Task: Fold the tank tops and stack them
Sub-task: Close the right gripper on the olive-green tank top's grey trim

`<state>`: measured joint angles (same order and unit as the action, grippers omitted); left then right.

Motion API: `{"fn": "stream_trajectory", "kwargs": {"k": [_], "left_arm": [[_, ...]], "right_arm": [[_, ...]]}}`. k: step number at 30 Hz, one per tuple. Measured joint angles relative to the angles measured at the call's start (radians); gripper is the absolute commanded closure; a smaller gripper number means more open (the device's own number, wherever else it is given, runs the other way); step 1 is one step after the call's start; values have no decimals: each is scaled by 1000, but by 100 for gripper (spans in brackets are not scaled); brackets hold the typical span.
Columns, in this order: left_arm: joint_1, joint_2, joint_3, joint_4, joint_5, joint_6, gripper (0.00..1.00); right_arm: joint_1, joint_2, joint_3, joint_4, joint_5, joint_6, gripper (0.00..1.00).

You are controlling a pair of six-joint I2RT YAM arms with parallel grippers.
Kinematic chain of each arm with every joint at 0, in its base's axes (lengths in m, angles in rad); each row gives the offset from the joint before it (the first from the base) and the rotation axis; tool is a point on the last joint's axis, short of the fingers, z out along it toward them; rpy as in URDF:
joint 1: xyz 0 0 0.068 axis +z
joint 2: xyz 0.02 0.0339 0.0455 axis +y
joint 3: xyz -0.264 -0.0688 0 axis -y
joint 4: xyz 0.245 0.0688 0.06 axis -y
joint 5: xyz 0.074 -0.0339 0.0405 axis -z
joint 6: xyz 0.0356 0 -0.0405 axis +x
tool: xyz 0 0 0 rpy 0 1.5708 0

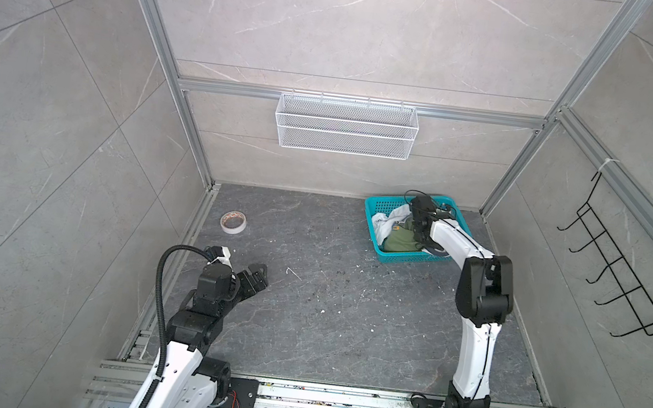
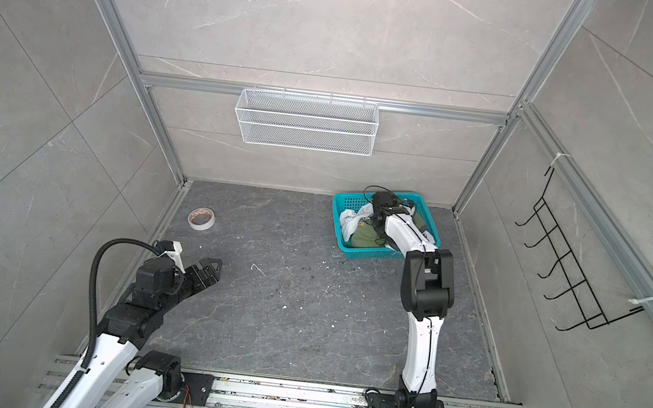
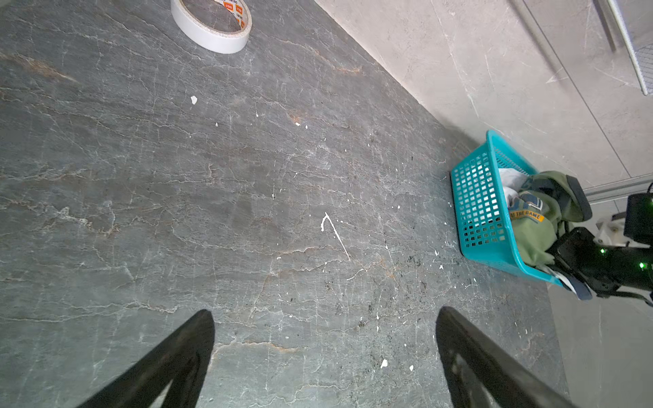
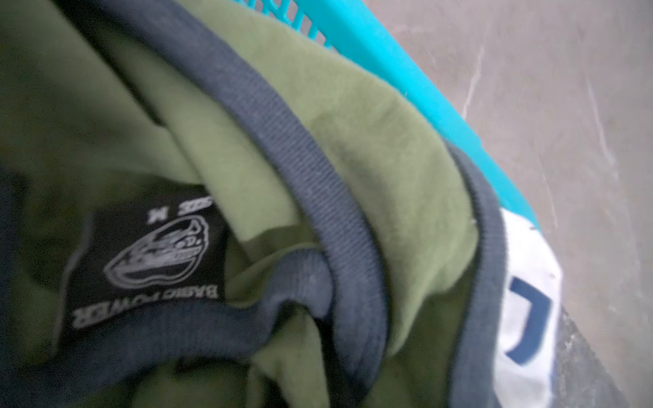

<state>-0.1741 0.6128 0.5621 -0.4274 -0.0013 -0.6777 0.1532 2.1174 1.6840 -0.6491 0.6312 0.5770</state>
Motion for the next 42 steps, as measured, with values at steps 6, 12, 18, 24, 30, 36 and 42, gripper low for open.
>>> {"fn": "stream_trajectory", "kwargs": {"k": [6, 12, 18, 24, 30, 36, 42], "left_arm": [[0, 3, 0, 0, 2, 0, 0], [0, 5, 0, 0, 3, 0, 0], [0, 19, 0, 0, 3, 0, 0], [0, 41, 0, 3, 3, 0, 0], [0, 70, -16, 20, 11, -1, 0], [0, 69, -32, 24, 16, 0, 0], [0, 44, -50, 28, 31, 0, 0]], "right_arm": [[-148, -44, -90, 140, -107, 5, 95], [-244, -44, -95, 206, -205, 41, 96], [-288, -29, -55, 196, -270, 87, 98], [-304, -71, -153, 300, -365, 106, 97], [-251, -190, -309, 399, -381, 108, 98], [-196, -296, -444, 510, -348, 120, 98], [-164, -445, -598, 683, -302, 122, 96]]}}
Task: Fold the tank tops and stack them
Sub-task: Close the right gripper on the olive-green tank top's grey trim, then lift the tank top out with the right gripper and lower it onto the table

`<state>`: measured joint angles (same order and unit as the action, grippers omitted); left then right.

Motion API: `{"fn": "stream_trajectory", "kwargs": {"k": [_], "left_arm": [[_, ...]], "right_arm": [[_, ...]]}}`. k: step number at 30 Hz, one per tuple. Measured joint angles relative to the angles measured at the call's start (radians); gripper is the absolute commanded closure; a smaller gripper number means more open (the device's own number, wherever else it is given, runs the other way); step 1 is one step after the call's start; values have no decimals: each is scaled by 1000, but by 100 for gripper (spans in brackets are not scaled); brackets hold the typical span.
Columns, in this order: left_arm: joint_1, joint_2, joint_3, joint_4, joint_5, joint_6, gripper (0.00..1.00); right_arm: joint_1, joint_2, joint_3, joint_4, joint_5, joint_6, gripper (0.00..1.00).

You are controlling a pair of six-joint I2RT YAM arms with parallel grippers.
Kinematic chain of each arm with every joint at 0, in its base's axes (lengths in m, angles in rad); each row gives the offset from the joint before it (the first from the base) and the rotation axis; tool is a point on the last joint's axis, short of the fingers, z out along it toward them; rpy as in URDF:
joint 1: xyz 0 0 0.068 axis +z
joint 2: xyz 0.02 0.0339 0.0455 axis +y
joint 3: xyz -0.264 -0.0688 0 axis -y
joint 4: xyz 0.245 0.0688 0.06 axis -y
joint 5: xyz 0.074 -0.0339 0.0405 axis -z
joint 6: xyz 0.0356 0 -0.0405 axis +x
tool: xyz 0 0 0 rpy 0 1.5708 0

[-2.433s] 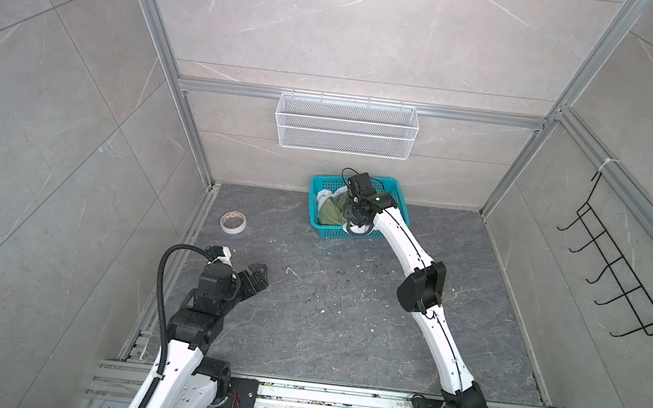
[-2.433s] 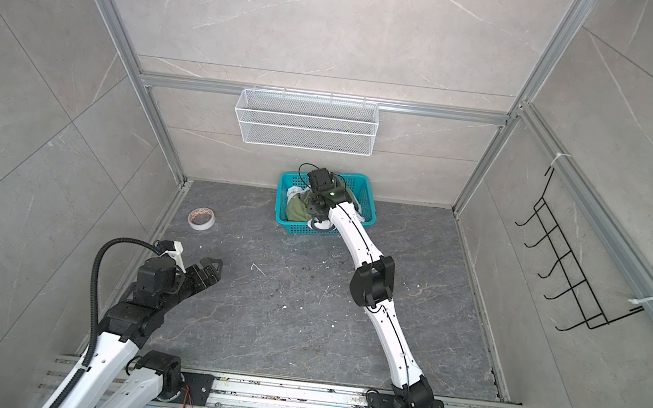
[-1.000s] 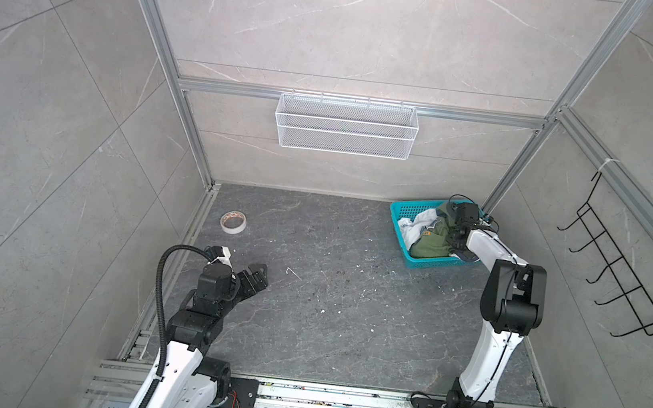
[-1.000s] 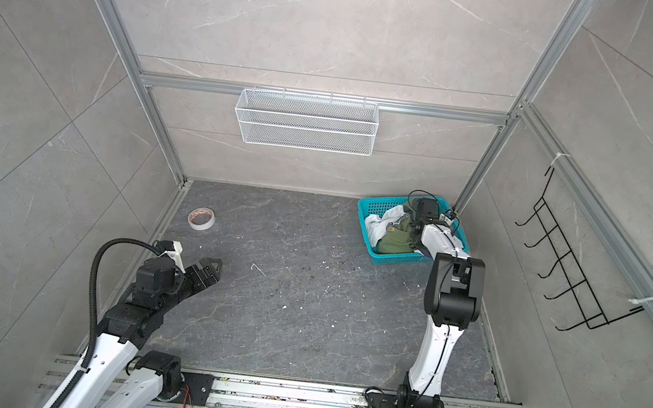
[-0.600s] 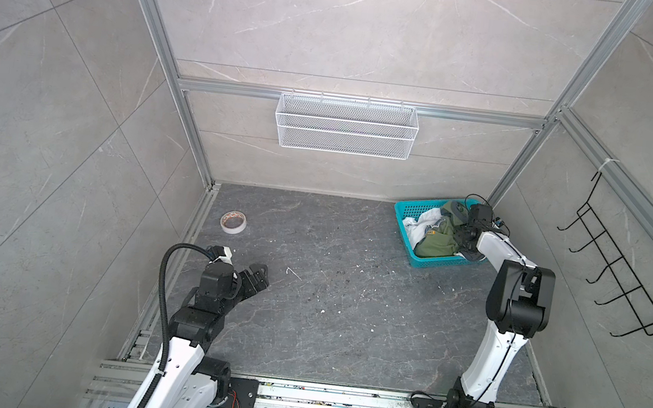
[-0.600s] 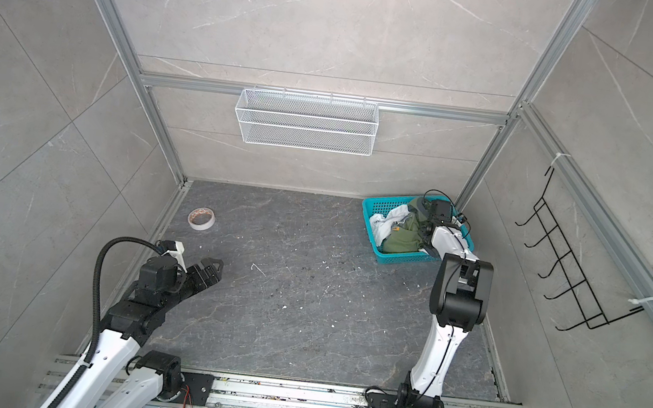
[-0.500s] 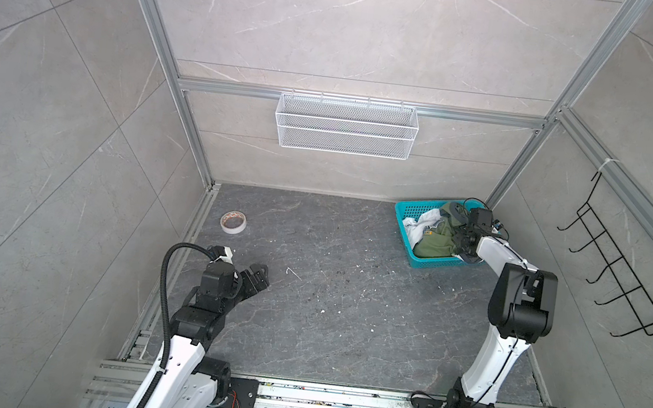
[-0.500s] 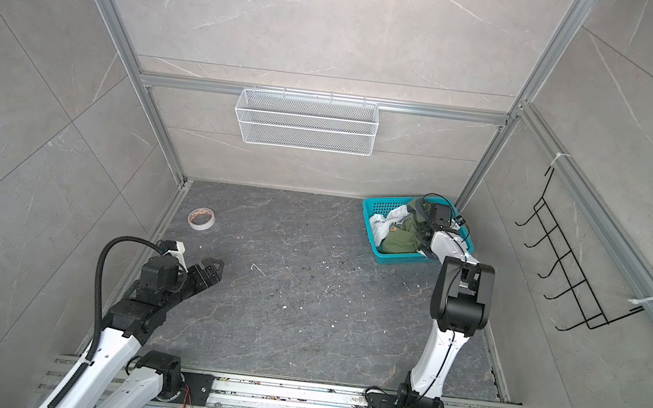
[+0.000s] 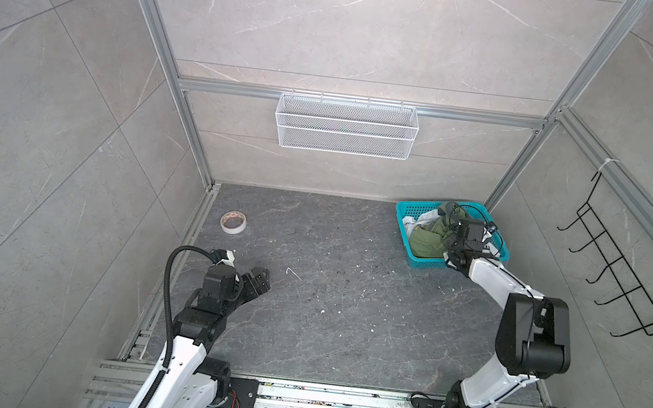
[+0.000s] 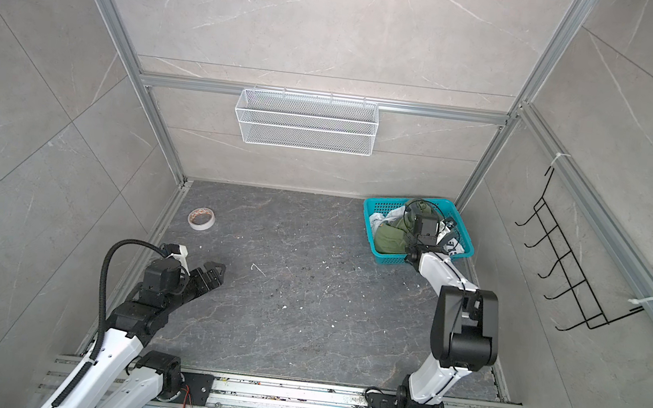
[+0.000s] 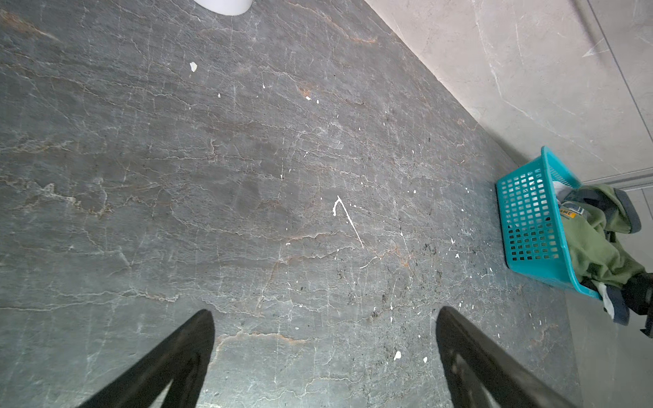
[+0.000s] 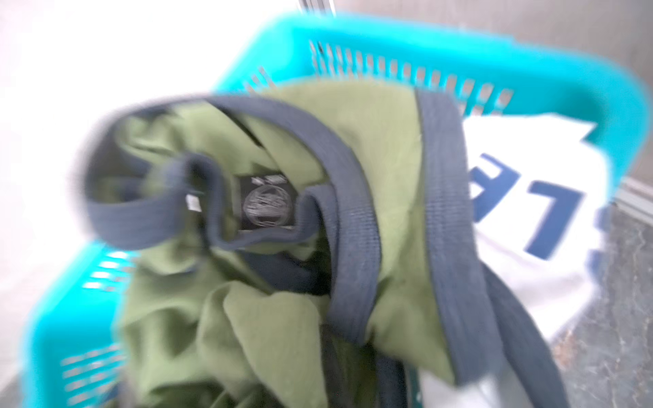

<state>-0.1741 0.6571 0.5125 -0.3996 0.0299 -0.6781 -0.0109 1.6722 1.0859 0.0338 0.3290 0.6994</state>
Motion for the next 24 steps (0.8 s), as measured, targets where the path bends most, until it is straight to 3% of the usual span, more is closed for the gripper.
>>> {"fn": "stream_trajectory", "kwargs": {"k": [10, 16, 24], "left_arm": [[0, 5, -23, 12, 11, 0, 0], [0, 11, -26, 19, 28, 0, 0], [0, 25, -34, 34, 34, 0, 0]], "right_arm": [[88, -155, -99, 224, 62, -54, 94], [121, -246, -175, 287, 86, -60, 95], [247, -381, -229, 317, 153, -90, 98]]}}
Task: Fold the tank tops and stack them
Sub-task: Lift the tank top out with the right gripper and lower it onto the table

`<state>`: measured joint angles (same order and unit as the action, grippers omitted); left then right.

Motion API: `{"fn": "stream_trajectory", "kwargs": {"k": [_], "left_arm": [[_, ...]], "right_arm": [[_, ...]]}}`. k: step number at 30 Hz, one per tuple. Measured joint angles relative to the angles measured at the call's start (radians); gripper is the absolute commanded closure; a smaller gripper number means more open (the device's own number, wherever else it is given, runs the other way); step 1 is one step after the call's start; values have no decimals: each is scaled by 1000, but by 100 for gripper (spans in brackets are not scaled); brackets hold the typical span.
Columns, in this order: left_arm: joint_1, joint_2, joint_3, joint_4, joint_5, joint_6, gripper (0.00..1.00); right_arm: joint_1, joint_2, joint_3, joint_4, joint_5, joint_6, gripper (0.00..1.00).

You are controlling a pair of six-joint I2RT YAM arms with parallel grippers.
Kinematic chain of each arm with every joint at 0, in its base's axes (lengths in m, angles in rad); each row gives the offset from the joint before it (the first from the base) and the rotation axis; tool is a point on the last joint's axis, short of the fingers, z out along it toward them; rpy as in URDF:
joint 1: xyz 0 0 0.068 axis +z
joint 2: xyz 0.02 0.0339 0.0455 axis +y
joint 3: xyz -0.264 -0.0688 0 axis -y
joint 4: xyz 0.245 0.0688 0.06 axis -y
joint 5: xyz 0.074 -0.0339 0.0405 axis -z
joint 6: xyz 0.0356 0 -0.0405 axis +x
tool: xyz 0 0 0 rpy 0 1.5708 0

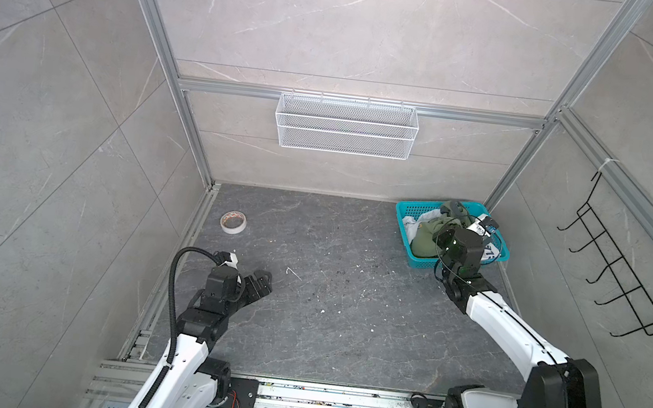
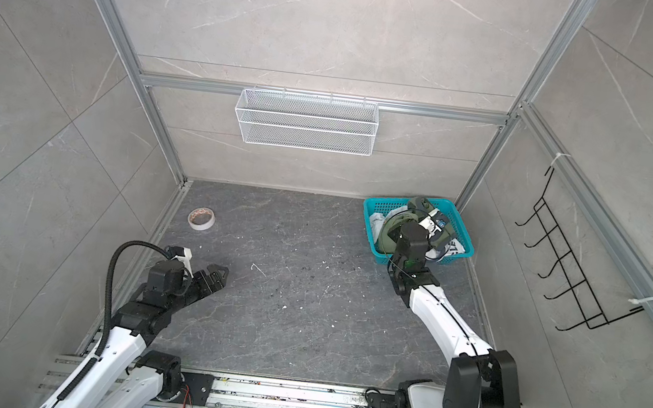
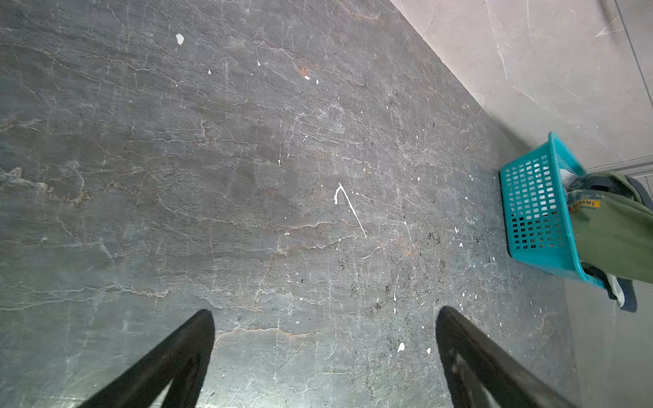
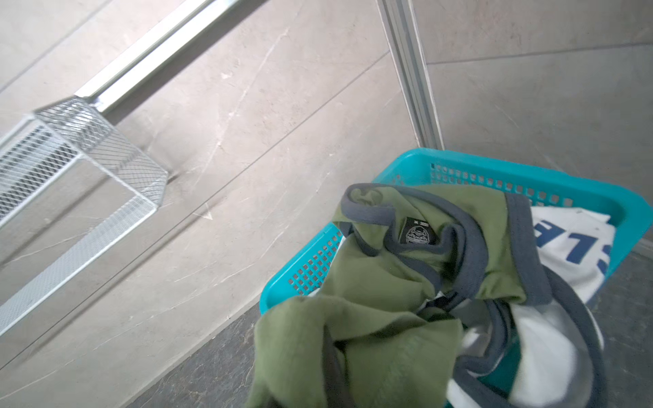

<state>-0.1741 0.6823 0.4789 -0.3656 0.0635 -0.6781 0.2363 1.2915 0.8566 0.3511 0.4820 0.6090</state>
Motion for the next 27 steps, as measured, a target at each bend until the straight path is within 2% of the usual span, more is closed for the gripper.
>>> {"fn": "stream_trajectory", "kwargs": {"k": [4, 8, 16, 20, 24, 27], "left_arm": [[0, 0, 0, 8, 1, 0, 0], [0, 10, -1, 15, 10, 0, 0], [0, 15, -1, 16, 27, -1, 0], [0, 15, 0, 15, 27, -1, 0], [0, 15, 5, 10, 26, -1, 0], [0, 8, 14, 3, 21, -1, 0]], "right_arm": [[53, -73, 17, -17, 41, -49, 98], [107, -97, 136, -76, 60, -119, 98], [266, -61, 576, -222, 36, -324, 100], [426, -19, 796, -282, 18, -448, 100], [639, 28, 943, -330, 4, -585, 100], [755, 78, 1014, -379, -15, -628, 98]]}}
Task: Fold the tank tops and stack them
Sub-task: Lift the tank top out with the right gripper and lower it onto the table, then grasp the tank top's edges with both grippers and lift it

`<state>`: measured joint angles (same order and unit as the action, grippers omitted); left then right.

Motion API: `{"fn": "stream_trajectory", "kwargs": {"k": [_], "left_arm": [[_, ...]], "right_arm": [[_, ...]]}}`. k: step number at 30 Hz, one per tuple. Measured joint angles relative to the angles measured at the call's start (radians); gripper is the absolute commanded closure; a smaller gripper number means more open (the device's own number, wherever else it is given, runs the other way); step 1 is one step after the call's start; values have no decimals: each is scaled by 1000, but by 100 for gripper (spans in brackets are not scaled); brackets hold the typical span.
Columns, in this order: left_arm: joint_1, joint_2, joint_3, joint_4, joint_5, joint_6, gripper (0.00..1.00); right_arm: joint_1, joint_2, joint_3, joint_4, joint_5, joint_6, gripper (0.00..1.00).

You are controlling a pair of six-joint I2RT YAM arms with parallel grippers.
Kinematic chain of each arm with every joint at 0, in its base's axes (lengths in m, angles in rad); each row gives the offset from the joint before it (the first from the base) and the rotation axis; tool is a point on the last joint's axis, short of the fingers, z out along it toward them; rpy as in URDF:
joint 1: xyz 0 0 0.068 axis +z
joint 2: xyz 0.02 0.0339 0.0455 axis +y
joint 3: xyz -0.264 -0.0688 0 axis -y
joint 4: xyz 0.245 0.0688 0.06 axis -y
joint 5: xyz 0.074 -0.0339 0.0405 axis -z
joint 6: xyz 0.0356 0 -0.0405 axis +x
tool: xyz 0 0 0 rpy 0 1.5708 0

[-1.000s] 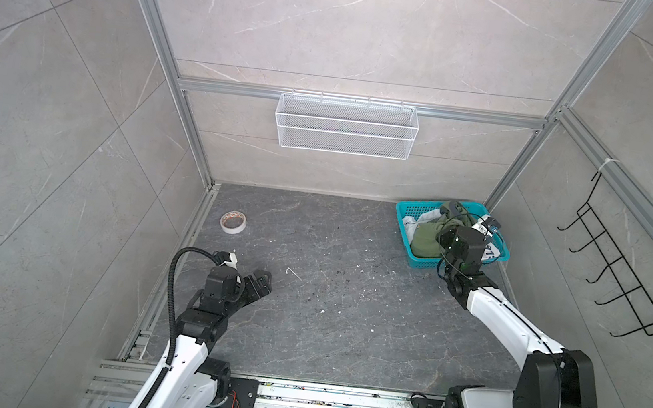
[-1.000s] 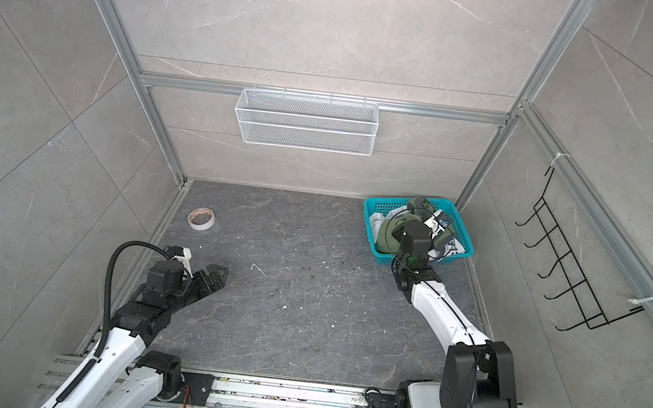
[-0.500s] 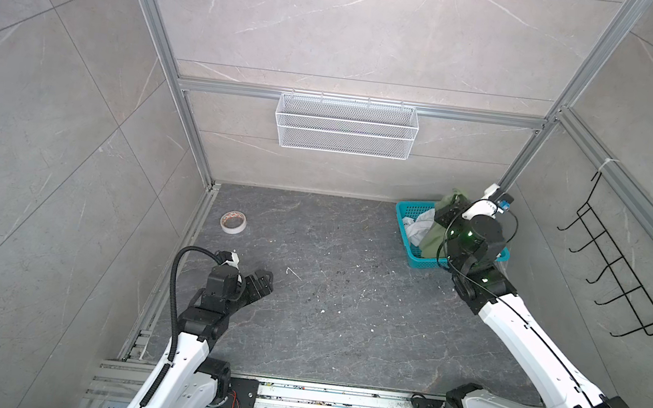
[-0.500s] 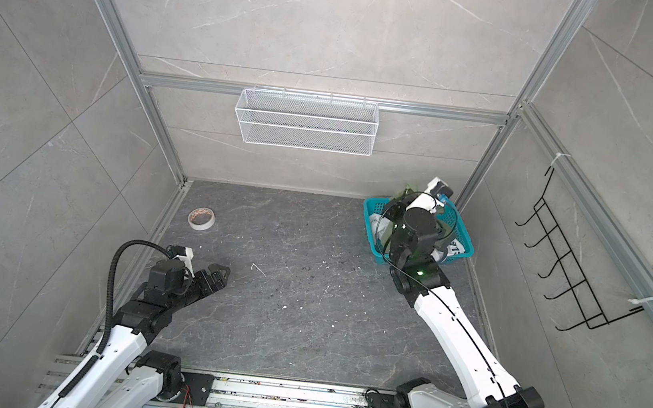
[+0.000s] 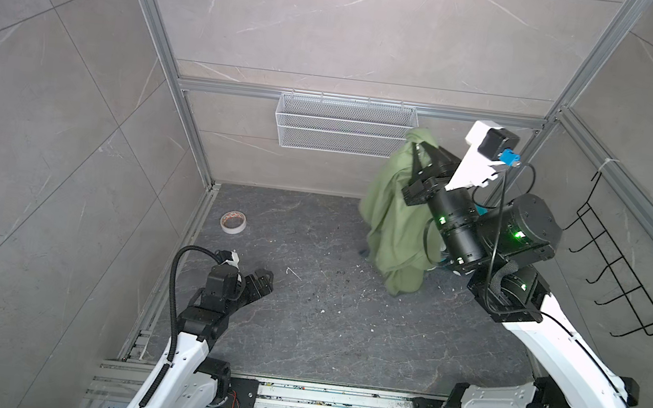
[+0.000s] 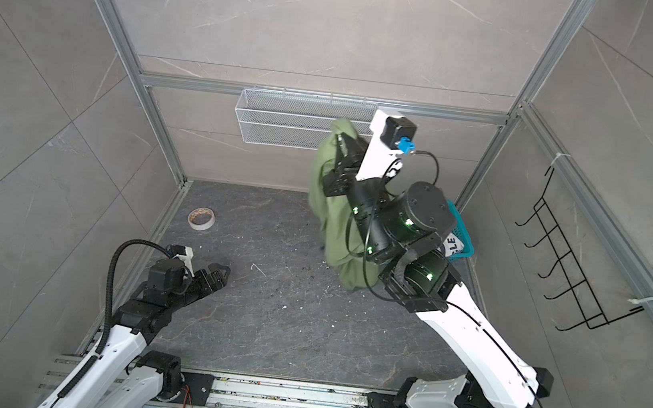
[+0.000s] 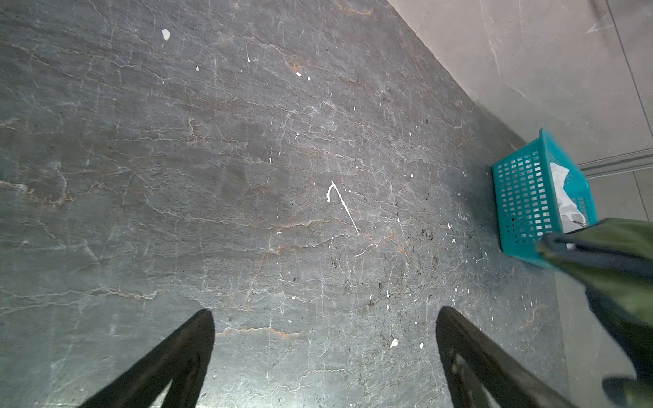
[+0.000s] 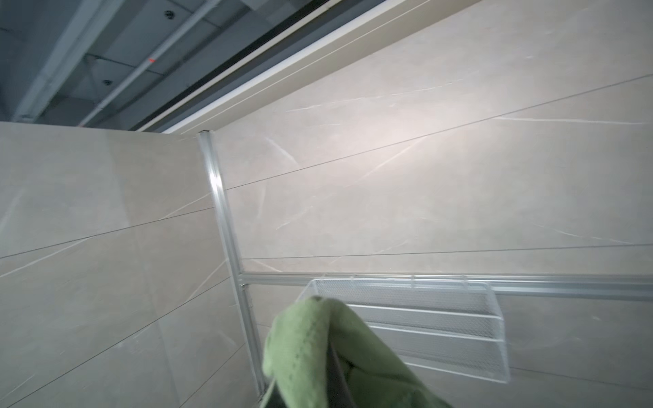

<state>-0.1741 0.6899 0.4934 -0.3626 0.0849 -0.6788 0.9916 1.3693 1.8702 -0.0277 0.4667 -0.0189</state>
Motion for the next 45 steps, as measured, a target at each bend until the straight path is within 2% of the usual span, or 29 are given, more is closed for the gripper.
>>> {"fn": "stream_trajectory", "kwargs": {"k": [3, 6, 10, 12, 15, 18, 22, 26, 32, 35, 38, 40, 42, 45], "left_arm": [[0, -27, 11, -21, -16, -2, 0], [0, -77, 34, -61, -52, -3, 0], [0, -136, 73, -114, -97, -4, 0], [0, -148, 92, -136, -109, -3, 0], [0, -111, 112, -162, -105, -3, 0], [0, -14, 136, -201, -82, -3, 2], [0, 113, 156, -249, -53, -6, 3], [0, 132, 153, -269, -52, -14, 3], [0, 160, 129, -254, -48, -31, 6], [0, 185, 95, -240, -47, -40, 8], [0, 217, 71, -229, -43, -47, 13], [0, 244, 61, -214, -31, -50, 16], [0, 277, 52, -192, -19, -51, 23], [0, 333, 51, -161, 7, -51, 32]], "right_arm": [[45, 51, -1, -61, -26, 19, 91], [56, 109, -92, -109, -61, 90, 81], [58, 236, -238, -205, -87, 208, 45], [57, 301, -285, -284, -67, 262, 34], [31, 323, -384, -377, -52, 339, 26], [-29, 264, -516, -399, -72, 401, 24], [-85, 150, -636, -433, -122, 463, 24], [-72, 112, -692, -381, -237, 540, 26], [-33, 256, -744, -259, -415, 644, 26], [-10, 367, -712, -229, -484, 664, 30], [4, 455, -653, -225, -520, 681, 43], [6, 502, -612, -227, -526, 684, 57], [5, 529, -590, -235, -514, 689, 75], [2, 532, -589, -262, -469, 686, 95]]}}
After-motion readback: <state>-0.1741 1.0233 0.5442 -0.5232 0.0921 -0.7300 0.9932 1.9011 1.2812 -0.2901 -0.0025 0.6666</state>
